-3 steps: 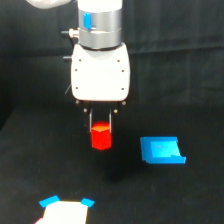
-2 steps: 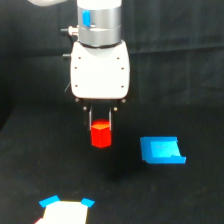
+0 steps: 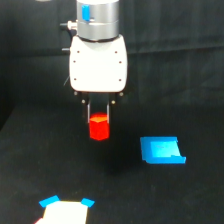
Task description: Pick up the red object from the table
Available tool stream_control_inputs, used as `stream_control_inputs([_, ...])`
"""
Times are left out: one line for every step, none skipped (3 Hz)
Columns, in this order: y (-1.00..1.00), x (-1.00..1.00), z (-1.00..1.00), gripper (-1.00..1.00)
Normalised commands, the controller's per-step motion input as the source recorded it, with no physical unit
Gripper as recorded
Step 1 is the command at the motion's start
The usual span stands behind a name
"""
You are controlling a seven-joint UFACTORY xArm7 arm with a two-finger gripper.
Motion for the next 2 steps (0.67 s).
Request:
stream_control_inputs([-0.51,-0.16,0.09,-1.00])
stream_control_inputs([-0.11,0.01,-0.08,-1.00])
